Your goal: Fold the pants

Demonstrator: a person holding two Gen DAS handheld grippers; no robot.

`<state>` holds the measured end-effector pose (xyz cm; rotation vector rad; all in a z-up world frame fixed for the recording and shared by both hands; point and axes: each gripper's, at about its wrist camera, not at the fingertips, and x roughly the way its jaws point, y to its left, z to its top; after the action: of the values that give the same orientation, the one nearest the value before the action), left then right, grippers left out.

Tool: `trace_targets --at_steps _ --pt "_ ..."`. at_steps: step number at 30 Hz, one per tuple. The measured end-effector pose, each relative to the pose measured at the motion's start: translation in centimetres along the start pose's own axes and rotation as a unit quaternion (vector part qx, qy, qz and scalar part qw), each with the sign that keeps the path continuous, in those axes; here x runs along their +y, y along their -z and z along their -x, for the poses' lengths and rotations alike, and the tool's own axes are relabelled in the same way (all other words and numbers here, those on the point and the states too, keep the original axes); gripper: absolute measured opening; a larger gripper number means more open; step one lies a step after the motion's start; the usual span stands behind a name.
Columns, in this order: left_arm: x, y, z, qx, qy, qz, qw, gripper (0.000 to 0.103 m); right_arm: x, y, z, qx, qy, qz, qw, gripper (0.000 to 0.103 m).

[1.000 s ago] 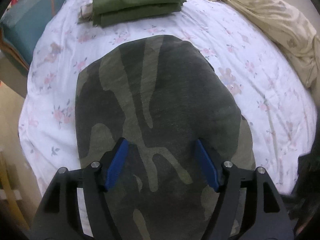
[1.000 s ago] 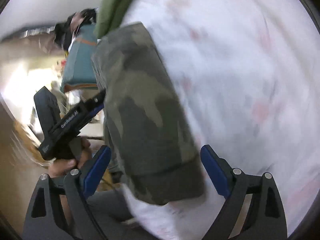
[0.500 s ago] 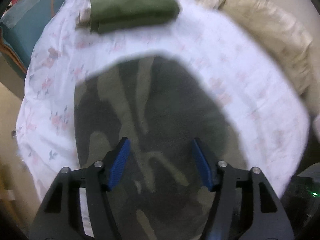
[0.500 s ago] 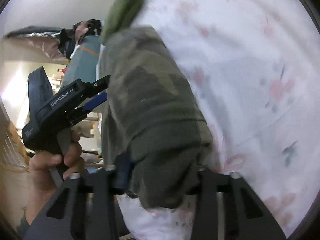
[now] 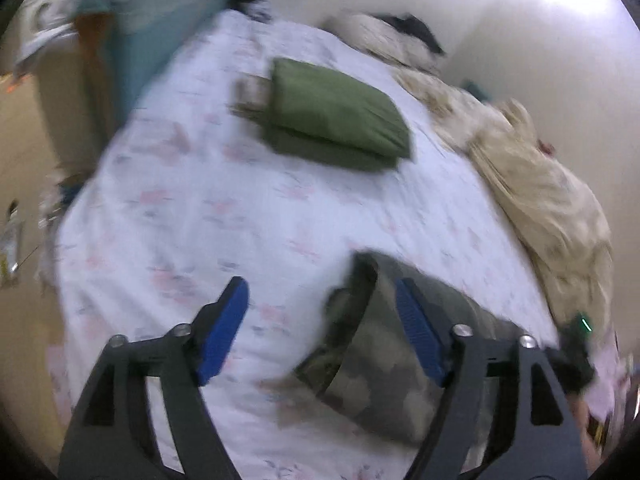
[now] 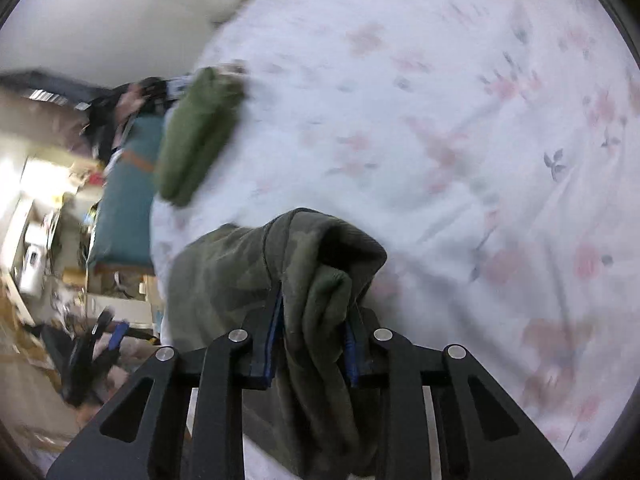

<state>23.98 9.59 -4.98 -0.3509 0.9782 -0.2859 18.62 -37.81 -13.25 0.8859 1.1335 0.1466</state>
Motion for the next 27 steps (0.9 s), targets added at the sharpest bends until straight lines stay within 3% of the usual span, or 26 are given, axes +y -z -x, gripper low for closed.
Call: trace_targets --at_steps 3,5,7,9,11,15,16,18,19,21,22,23,27 --pt "-1.4 1.2 -2.6 0.057 0.022 -0.031 0.9976 0.085 -3.5 -0.4 -0.7 0.016 -0.034 -0.062 0.997 0.038" --pt "-2.1 2.5 -5.0 0.100 0.021 -0.060 0.9929 0.085 -3.7 -0.1 -0.5 0.012 -0.034 -0.072 0.997 0.054" --pt "-2.4 3.4 -6.9 0.122 0.011 -0.086 0.9887 0.085 -3.5 0.7 0.5 -0.002 -0.029 -0.068 0.997 0.080" --pt "-2.5 4.1 -8.4 0.137 0.011 -0.091 0.9864 0.085 -3.0 1.7 1.6 -0.025 -0.036 -0.068 0.997 0.096" --pt "-2.3 5.1 -10.1 0.160 0.013 -0.086 0.9833 0.085 -2.2 2.5 2.0 -0.036 -0.028 -0.055 0.997 0.099" --pt "-3.2 6.9 -11.5 0.188 0.036 -0.106 0.9757 0.083 -1.3 4.1 -0.8 0.005 -0.015 -0.034 0.999 0.099" --pt "-3.4 7.1 -11.6 0.192 0.038 -0.114 0.9739 0.080 -1.6 4.4 -1.8 0.017 -0.022 -0.038 0.999 0.099" --pt "-3.1 7.2 -11.8 0.200 0.046 -0.117 0.9717 0.060 -1.9 5.3 -3.4 0.041 -0.032 -0.046 0.998 0.093" --pt "-3.2 7.2 -11.7 0.202 0.049 -0.112 0.9717 0.053 -1.9 5.8 -4.0 0.043 -0.032 -0.040 0.998 0.076" --pt "-3.8 7.3 -11.2 0.200 0.040 -0.118 0.9717 0.033 -1.2 6.3 -4.2 0.036 -0.028 -0.015 0.999 0.055" --pt "-4.1 7.3 -10.6 0.194 0.032 -0.119 0.9732 0.029 -0.7 6.3 -4.0 0.032 -0.023 -0.001 0.999 0.046" --pt "-4.2 7.1 -10.0 0.188 0.028 -0.111 0.9754 0.023 -0.1 6.2 -3.9 0.029 -0.018 0.012 0.999 0.042" --pt "-6.0 6.6 -6.2 0.156 0.029 -0.118 0.9803 0.016 2.6 4.8 -2.4 0.012 -0.007 0.066 0.998 0.025"
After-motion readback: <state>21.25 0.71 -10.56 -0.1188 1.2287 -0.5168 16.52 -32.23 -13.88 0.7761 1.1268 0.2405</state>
